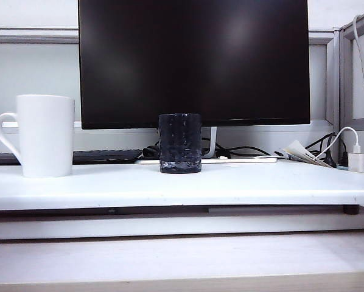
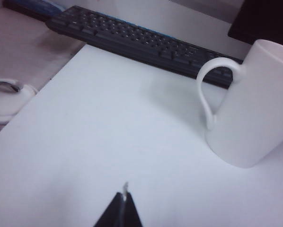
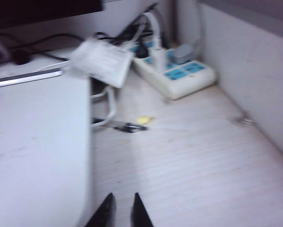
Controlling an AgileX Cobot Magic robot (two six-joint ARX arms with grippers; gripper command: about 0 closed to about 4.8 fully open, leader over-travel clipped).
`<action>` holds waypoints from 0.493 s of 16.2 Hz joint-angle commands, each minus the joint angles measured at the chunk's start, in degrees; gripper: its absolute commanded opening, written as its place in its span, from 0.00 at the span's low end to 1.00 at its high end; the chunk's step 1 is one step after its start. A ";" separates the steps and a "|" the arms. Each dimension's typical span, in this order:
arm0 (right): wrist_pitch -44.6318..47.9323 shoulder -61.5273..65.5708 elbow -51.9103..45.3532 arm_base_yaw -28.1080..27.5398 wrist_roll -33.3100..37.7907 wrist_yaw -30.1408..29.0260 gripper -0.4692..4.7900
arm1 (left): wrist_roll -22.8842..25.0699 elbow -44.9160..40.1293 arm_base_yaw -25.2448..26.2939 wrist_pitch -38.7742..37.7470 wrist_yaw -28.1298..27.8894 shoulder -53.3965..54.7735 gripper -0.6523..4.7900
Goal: Carefully pick up the black cup and pour some water from the black cup into the white cup.
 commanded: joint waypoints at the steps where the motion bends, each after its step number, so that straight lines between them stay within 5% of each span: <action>1: 0.57 0.00 -0.42 0.04 0.02 0.07 0.19 | 0.39 -0.26 0.02 0.04 -0.02 0.00 0.11; 8: 0.35 0.13 -0.39 0.33 0.00 -1.25 0.19 | 0.39 -0.26 0.02 0.02 -0.02 0.00 0.11</action>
